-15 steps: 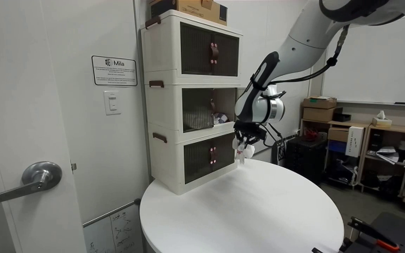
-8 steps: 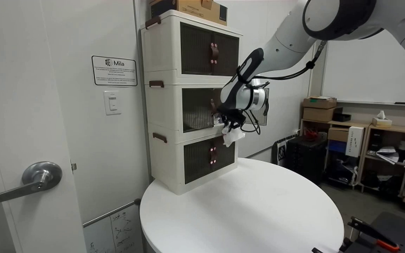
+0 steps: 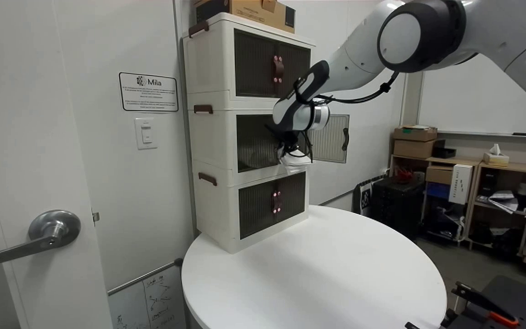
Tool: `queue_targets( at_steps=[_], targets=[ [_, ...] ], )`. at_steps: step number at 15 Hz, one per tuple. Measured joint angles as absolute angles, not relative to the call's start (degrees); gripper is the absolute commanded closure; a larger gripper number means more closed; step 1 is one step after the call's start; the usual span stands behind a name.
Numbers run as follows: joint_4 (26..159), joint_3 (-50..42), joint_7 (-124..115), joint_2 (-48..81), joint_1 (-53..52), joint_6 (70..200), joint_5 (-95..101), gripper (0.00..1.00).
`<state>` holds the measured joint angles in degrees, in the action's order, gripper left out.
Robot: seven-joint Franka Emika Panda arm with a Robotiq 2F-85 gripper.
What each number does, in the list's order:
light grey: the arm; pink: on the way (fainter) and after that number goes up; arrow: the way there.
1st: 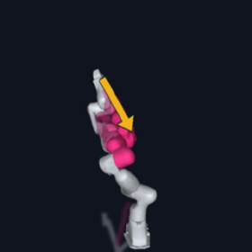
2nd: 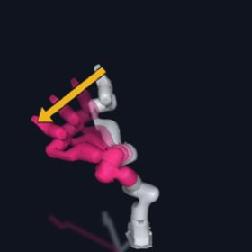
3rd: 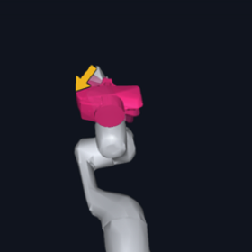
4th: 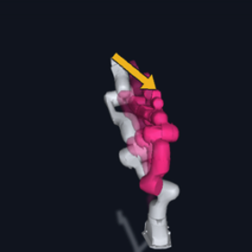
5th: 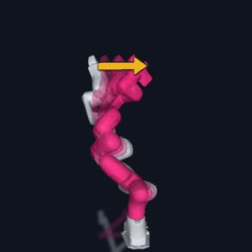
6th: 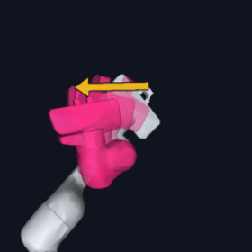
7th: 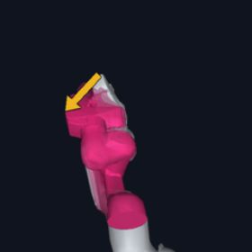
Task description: Put the towel in the middle cabinet
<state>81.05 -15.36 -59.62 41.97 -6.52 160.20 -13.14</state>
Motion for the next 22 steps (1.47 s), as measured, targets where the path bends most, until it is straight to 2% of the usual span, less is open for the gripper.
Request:
queue_targets(
  at_steps=[4, 9, 22],
  targets=[
    [75.6, -18.8, -70.6, 44.6, -8.3, 160.5, -10.7, 0.91],
    [75.2, -21.2, -75.5, 46.0, -9.6, 162.8, -8.7, 0.91],
    [76.3, -18.4, -75.2, 46.4, -7.5, 169.2, -11.8, 0.91]
  ],
)
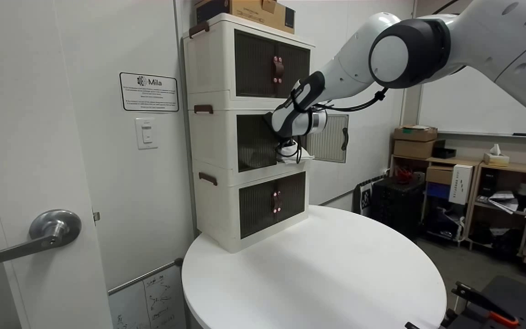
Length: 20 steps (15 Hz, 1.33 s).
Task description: Put the towel in the middle cabinet
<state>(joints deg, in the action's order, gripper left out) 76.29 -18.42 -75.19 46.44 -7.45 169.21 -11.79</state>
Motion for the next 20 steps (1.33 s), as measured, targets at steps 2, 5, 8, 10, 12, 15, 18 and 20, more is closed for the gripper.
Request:
queue_targets(
  at_steps=[2, 5, 8, 10, 12, 15, 18, 20],
  targets=[
    [76.8, -18.3, -75.3, 46.5, -6.3, 170.9, -13.9, 0.91],
    [77.2, -18.1, -75.8, 46.4, -4.1, 173.5, -17.3, 0.91],
    [77.3, -17.9, -78.4, 45.5, -2.5, 176.0, -20.9, 0.91],
    [77.5, -17.0, -79.9, 45.4, -2.0, 177.2, -23.1, 0.91],
    [78.0, -15.8, -81.0, 45.5, -1.8, 179.2, -25.3, 0.91],
    [78.5, -13.3, -82.3, 45.8, -1.1, 183.4, -28.4, 0.91],
    [78.7, -9.4, -82.9, 46.1, 0.5, 190.1, -30.5, 0.91],
    [78.7, -5.6, -82.9, 46.3, 2.5, 194.5, -31.0, 0.91]
  ],
)
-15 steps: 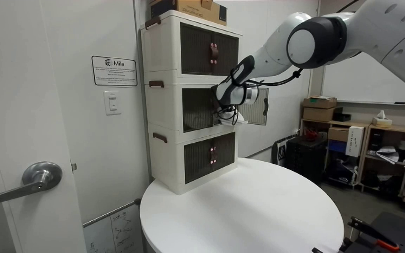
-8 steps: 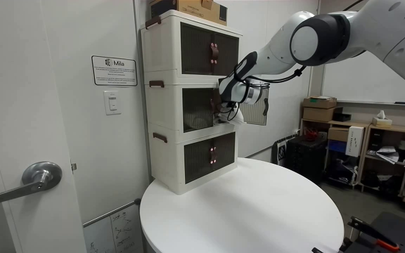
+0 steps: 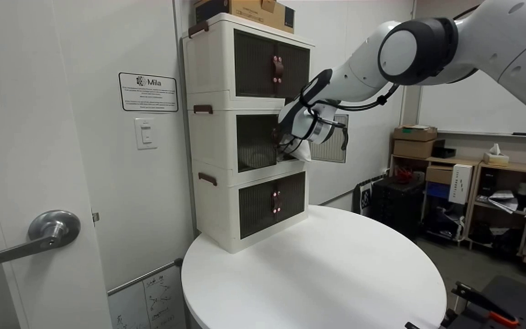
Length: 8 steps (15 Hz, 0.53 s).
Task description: Put the towel in the middle cabinet
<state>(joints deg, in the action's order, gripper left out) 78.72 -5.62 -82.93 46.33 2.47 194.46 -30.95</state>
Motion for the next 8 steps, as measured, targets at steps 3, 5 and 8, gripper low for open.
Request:
queue_targets(
  at_steps=[3, 5, 8],
  targets=[
    [78.6, 1.2, -83.0, 46.9, 6.6, 198.9, -29.1, 0.91],
    [78.6, 6.0, -83.4, 47.6, 9.8, 200.4, -25.8, 0.91],
    [77.8, 12.8, -84.6, 49.3, 14.8, 200.9, -19.5, 0.91]
  ],
)
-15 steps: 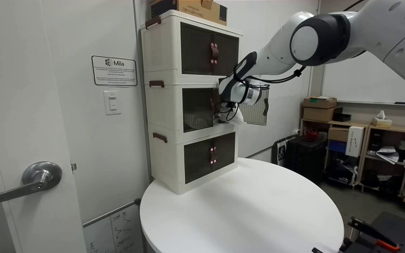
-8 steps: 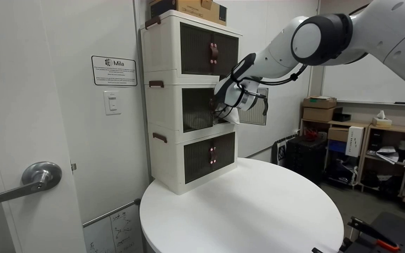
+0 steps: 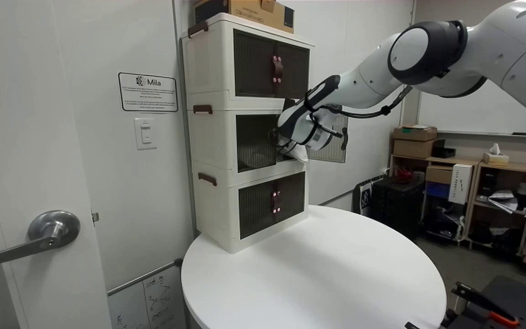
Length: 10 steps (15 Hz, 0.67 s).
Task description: Put the towel in the middle cabinet
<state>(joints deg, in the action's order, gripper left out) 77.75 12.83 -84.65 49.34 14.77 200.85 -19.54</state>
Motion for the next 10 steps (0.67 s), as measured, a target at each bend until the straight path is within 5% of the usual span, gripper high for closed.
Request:
queue_targets(
  at_steps=[10],
  targets=[
    [66.4, 31.9, -85.1, 60.6, 23.1, 199.4, 1.4, 0.91]
  ],
)
